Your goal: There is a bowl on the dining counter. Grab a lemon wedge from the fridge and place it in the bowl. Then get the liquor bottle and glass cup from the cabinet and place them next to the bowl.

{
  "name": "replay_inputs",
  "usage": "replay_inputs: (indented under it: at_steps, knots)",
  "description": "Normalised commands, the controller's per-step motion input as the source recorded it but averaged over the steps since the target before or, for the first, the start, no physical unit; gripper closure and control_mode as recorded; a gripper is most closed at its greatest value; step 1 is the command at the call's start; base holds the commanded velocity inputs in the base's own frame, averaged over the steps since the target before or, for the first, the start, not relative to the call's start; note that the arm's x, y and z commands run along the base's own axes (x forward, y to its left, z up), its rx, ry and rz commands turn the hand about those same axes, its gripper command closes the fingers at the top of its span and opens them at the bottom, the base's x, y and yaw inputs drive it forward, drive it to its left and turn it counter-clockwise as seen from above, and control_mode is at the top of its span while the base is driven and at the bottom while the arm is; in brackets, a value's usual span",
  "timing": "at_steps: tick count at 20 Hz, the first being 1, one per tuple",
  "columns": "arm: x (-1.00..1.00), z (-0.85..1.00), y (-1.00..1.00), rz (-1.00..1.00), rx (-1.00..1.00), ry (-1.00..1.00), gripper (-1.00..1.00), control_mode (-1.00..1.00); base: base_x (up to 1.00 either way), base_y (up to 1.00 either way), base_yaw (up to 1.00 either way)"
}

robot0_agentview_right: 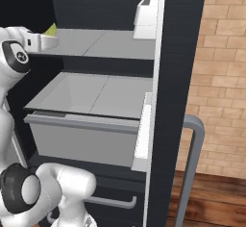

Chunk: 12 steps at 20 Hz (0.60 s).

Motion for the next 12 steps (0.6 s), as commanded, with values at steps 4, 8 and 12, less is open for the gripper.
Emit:
replay_inputs:
  at_steps: [4,8,12]
  knots:
    - [-0.65,0.23,-0.21,0.09,0.0,-0.02,1.0,-1.0,0.0,0.0,0.0]
    - [-0.55,0.16,-0.4,0.18,0.02,0.0,1.0,-1.0,0.0,0.0,0.0]
    - [-0.59,0.1,-0.21,0.2,0.0,-0.02,1.0,-1.0,0.0,0.0,0.0]
